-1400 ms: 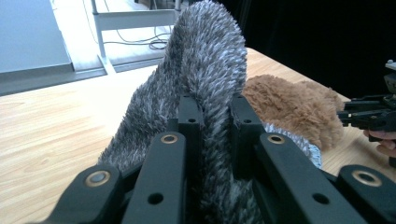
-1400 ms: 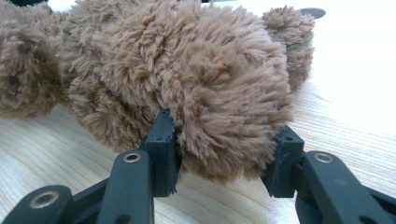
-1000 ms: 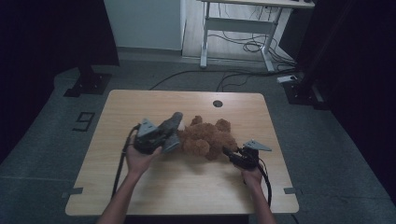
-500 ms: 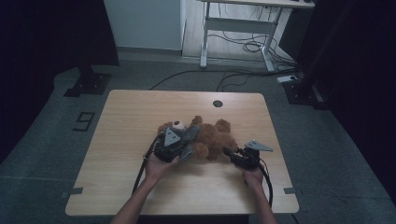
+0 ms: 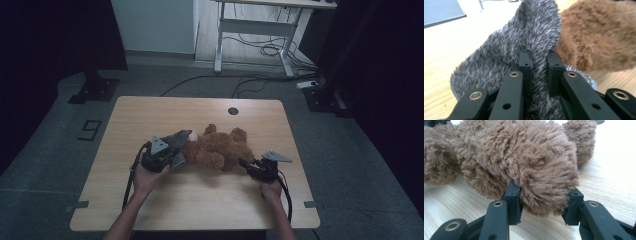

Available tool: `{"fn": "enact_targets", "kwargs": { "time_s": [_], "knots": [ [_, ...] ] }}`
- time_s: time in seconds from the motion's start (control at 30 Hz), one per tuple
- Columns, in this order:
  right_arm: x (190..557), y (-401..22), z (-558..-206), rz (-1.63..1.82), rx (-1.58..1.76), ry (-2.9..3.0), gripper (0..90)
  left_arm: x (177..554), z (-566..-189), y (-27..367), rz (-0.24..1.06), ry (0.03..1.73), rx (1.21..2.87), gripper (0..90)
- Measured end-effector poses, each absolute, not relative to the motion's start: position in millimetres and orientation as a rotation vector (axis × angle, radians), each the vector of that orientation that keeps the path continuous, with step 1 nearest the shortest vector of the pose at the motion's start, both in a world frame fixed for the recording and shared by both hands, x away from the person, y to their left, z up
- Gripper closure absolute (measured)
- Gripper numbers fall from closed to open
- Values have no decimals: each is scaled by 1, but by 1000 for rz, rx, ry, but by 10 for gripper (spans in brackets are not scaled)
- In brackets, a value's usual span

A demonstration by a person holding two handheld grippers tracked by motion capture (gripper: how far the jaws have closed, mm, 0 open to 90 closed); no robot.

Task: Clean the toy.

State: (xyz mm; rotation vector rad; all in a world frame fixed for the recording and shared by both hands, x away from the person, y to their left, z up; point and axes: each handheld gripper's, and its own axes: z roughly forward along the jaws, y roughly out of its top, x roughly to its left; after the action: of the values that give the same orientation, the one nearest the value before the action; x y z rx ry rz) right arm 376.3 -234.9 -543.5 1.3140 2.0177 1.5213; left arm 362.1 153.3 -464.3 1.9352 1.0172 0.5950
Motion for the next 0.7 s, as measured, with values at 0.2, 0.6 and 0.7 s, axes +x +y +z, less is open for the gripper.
{"fn": "enact_targets", "kwargs": {
  "time_s": [0.2, 0.6, 0.7],
  "knots": [
    [376, -235, -543, 1516, 1310, 2016, 581, 368, -447, 133, 519, 964, 1907, 775],
    [375, -235, -542, 1510, 1306, 2020, 607, 374, -461, 61, 434, 871, 1993, 774],
    [374, -235, -542, 1491, 1284, 2040, 629, 375, -470, 76, 411, 915, 1984, 775]
  ]
}}
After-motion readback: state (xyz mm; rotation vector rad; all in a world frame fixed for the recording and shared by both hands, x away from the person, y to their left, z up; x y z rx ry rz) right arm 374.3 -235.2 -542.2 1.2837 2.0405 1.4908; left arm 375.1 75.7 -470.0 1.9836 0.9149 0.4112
